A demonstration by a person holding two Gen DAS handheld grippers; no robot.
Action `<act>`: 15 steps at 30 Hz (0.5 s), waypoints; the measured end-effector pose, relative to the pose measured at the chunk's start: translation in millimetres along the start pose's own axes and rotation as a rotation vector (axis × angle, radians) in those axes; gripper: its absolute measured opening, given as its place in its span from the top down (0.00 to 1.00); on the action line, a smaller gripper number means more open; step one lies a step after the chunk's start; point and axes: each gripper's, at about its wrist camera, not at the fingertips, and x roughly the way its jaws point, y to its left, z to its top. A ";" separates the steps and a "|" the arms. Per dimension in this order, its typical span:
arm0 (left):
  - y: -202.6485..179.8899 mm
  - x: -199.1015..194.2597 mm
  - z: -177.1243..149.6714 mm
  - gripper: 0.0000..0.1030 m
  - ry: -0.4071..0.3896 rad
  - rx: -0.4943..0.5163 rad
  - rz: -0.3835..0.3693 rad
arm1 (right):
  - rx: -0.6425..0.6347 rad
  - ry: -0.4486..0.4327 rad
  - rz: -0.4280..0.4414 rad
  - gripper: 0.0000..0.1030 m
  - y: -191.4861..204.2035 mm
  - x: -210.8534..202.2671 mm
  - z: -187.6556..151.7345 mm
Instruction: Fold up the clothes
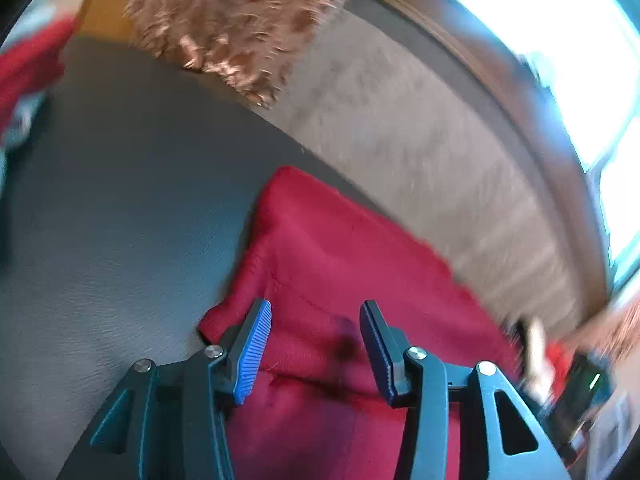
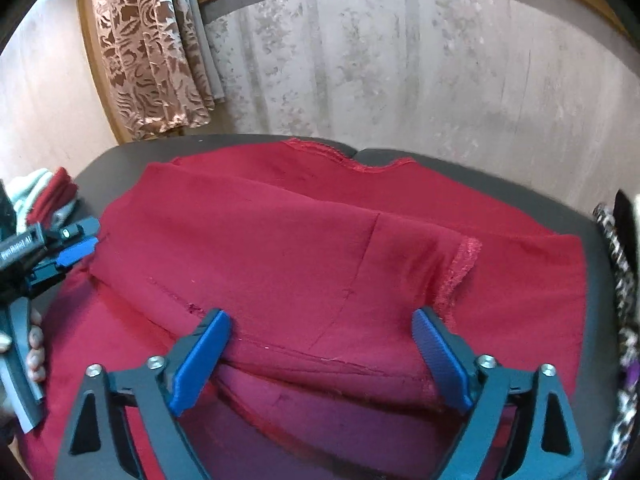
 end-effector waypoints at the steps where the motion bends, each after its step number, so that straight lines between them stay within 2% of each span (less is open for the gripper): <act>1: -2.6 -7.7 -3.0 0.54 0.009 0.028 0.003 | 0.000 0.007 0.013 0.00 2.3 -2.6 -3.2; 4: 1.3 -36.3 -16.5 0.52 0.038 0.072 -0.012 | -0.057 0.052 -0.010 0.00 13.5 -17.6 -15.3; 6: 13.7 -61.5 -30.1 0.52 0.046 0.076 -0.022 | -0.035 0.069 0.002 0.00 12.9 -36.4 -23.7; 10: 37.3 -114.0 -54.8 0.52 0.048 0.091 -0.030 | 0.108 0.013 0.119 0.00 -5.8 -102.1 -57.4; 13: 58.8 -145.5 -72.5 0.52 0.070 0.101 -0.023 | 0.276 0.010 0.197 0.00 -32.3 -155.4 -117.9; 15: 77.0 -157.8 -86.3 0.52 0.113 0.086 -0.011 | 0.370 0.002 0.211 0.00 -47.8 -183.9 -160.6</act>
